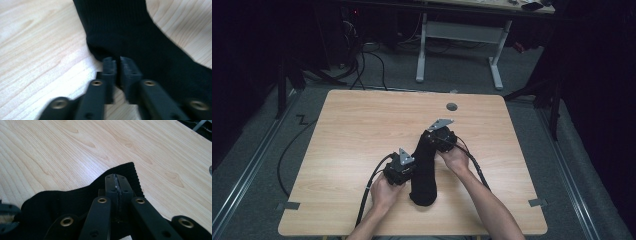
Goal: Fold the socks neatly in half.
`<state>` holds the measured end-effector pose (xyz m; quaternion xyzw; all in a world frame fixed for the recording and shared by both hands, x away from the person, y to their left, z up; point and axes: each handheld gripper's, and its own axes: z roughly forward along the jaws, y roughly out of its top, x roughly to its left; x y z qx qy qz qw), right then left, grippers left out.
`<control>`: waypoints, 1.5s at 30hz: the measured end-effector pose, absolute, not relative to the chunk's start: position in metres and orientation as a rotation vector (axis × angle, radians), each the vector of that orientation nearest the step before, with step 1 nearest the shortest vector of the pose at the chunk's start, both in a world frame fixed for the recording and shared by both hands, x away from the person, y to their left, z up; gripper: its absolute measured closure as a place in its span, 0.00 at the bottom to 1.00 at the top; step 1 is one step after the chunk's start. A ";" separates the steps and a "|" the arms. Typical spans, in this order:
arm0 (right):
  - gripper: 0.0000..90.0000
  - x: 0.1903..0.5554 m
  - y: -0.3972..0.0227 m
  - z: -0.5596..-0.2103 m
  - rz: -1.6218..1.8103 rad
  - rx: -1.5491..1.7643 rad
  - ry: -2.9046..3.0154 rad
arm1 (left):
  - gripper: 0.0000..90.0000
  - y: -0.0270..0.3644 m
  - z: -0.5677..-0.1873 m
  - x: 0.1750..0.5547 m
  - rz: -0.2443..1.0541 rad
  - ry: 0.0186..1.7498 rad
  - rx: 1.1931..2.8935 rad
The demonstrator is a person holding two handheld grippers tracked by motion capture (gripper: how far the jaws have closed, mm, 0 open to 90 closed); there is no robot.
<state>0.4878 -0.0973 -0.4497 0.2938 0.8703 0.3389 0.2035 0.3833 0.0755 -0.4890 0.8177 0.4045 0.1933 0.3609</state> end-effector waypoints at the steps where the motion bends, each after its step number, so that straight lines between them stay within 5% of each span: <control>1: 1.00 0.488 -0.098 -0.450 0.944 0.820 2.430 | 0.76 0.075 -0.488 0.384 0.498 1.044 2.104; 4: 1.00 0.487 -0.097 -0.450 0.947 0.821 2.429 | 0.76 0.072 -0.490 0.386 0.509 1.050 2.116; 11: 1.00 0.487 -0.099 -0.451 0.946 0.833 2.425 | 0.97 0.064 -0.486 0.388 0.542 1.017 2.149; 25: 1.00 0.487 -0.107 -0.449 0.964 0.839 2.410 | 0.99 0.069 -0.479 0.384 0.556 0.997 2.136; 28: 1.00 0.487 -0.106 -0.450 0.955 0.846 2.416 | 0.94 0.072 -0.483 0.393 0.561 1.041 2.131; 33: 1.00 0.487 -0.105 -0.451 0.952 0.839 2.424 | 0.70 0.070 -0.478 0.389 0.559 1.025 2.090; 36: 1.00 0.487 -0.104 -0.452 0.951 0.833 2.424 | 0.68 0.066 -0.480 0.391 0.558 1.019 2.102; 45: 1.00 0.487 -0.105 -0.454 0.945 0.844 2.428 | 0.92 0.056 -0.483 0.403 0.549 1.021 2.152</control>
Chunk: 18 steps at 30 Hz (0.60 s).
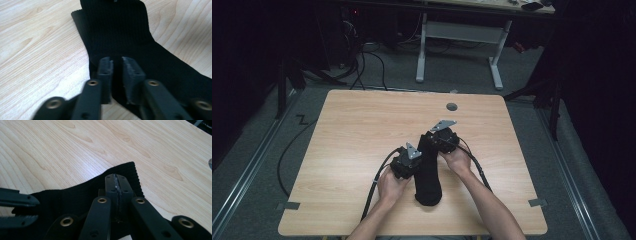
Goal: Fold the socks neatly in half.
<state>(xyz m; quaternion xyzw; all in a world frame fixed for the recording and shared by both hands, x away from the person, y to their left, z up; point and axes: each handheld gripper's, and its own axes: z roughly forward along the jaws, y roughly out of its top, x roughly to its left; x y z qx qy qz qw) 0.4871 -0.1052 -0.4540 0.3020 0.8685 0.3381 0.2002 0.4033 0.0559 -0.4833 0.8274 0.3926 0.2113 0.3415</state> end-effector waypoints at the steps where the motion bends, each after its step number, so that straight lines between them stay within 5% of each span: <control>1: 1.00 0.487 -0.106 -0.454 0.945 0.841 2.428 | 0.95 0.055 -0.483 0.404 0.550 1.019 2.155; 18: 1.00 0.487 -0.109 -0.447 0.960 0.836 2.408 | 0.98 0.060 -0.462 0.386 0.582 0.956 2.111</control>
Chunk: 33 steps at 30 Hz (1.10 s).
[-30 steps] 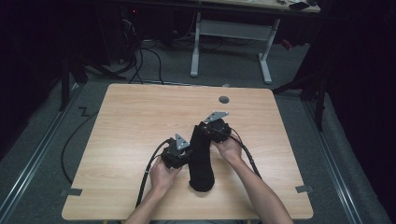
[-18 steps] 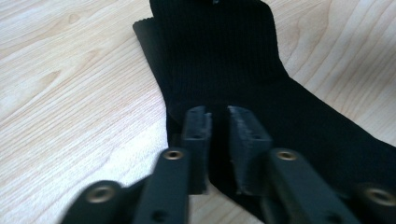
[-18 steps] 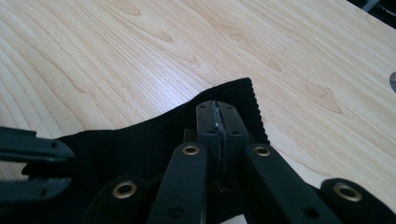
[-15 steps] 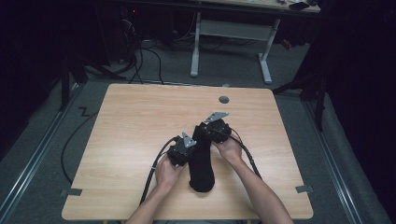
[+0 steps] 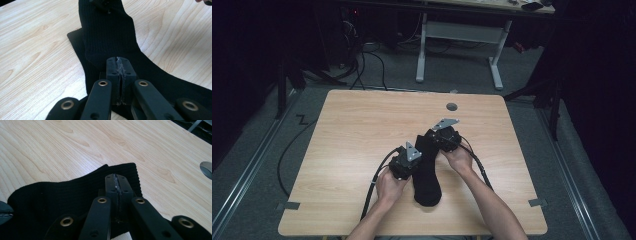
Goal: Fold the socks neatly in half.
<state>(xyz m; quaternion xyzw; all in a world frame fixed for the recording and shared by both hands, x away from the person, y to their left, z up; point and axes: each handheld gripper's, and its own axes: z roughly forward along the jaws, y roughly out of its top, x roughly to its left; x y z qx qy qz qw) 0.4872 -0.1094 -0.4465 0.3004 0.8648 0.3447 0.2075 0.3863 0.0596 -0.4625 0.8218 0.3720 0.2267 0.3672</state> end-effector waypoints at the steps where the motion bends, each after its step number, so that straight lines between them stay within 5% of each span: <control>1: 1.00 0.487 -0.109 -0.446 0.961 0.833 2.409 | 0.98 0.060 -0.462 0.385 0.578 0.956 2.111; 21: 0.98 0.492 -0.074 -0.471 0.879 0.770 2.511 | 0.97 0.075 -0.486 0.376 0.410 1.080 2.156; 28: 0.78 0.497 -0.073 -0.481 0.871 0.806 2.549 | 0.96 0.080 -0.490 0.382 0.429 1.111 2.145; 33: 0.75 0.484 -0.091 -0.462 0.997 0.820 2.483 | 0.94 0.082 -0.493 0.392 0.450 1.126 2.112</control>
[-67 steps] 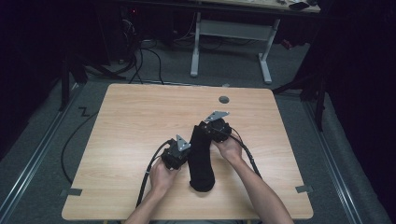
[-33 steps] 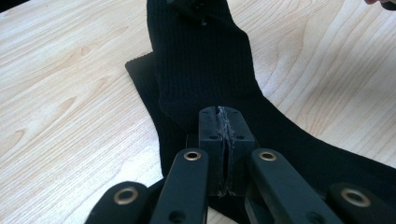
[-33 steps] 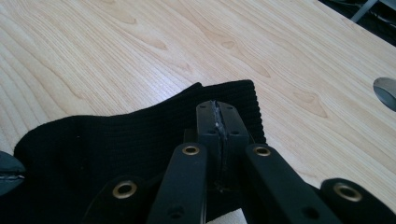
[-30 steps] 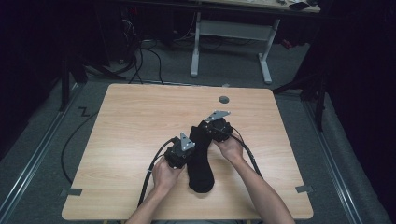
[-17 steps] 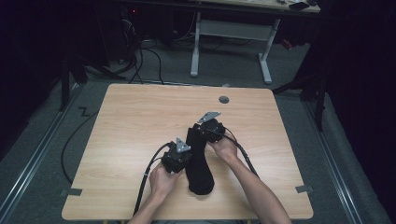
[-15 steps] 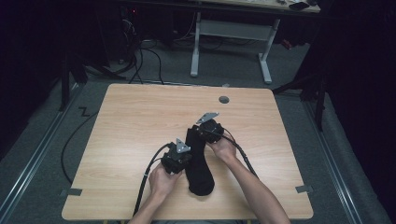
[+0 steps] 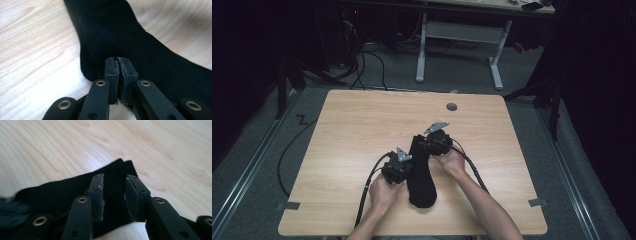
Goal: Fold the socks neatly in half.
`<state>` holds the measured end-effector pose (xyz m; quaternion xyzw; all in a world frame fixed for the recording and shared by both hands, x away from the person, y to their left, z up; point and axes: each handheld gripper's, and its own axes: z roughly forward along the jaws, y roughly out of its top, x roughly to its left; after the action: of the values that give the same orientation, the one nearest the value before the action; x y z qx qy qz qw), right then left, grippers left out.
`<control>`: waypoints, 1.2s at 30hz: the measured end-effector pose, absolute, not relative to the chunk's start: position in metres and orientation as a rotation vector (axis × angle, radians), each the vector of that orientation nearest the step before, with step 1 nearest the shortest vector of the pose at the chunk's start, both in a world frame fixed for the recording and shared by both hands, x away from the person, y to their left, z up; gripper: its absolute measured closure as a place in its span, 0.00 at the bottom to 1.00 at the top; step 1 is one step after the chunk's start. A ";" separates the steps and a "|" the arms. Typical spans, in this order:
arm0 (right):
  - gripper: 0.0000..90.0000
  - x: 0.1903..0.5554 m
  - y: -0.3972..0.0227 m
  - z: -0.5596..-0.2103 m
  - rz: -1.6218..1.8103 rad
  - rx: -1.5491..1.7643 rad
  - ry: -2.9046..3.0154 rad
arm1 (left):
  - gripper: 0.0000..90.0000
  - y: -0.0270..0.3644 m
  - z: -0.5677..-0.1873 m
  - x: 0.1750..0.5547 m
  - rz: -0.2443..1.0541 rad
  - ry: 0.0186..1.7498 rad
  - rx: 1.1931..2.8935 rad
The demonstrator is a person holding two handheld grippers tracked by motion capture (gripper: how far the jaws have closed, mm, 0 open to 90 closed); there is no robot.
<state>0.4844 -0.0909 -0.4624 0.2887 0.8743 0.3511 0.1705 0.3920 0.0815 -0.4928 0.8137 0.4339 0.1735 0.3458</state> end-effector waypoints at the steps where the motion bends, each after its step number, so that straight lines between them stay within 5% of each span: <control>1: 0.74 0.481 -0.093 -0.460 1.004 0.827 2.483 | 0.94 0.081 -0.493 0.395 0.458 1.127 2.115; 12: 0.74 0.453 -0.097 -0.481 0.953 0.796 2.559 | 0.61 0.085 -0.487 0.388 0.496 1.106 2.086; 18: 0.75 0.465 -0.093 -0.492 0.928 0.861 2.513 | 0.59 0.088 -0.489 0.371 0.489 1.064 2.119; 26: 0.75 0.475 -0.085 -0.490 0.892 0.900 2.448 | 0.58 0.088 -0.497 0.393 0.484 1.130 2.102; 36: 0.88 0.405 -0.114 -0.463 1.086 0.691 2.524 | 0.57 0.096 -0.501 0.403 0.528 1.189 2.039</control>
<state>0.4053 -0.1143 -0.4631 0.2410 0.8802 0.3787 0.1538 0.4035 0.0965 -0.5007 0.7887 0.4597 0.2041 0.3536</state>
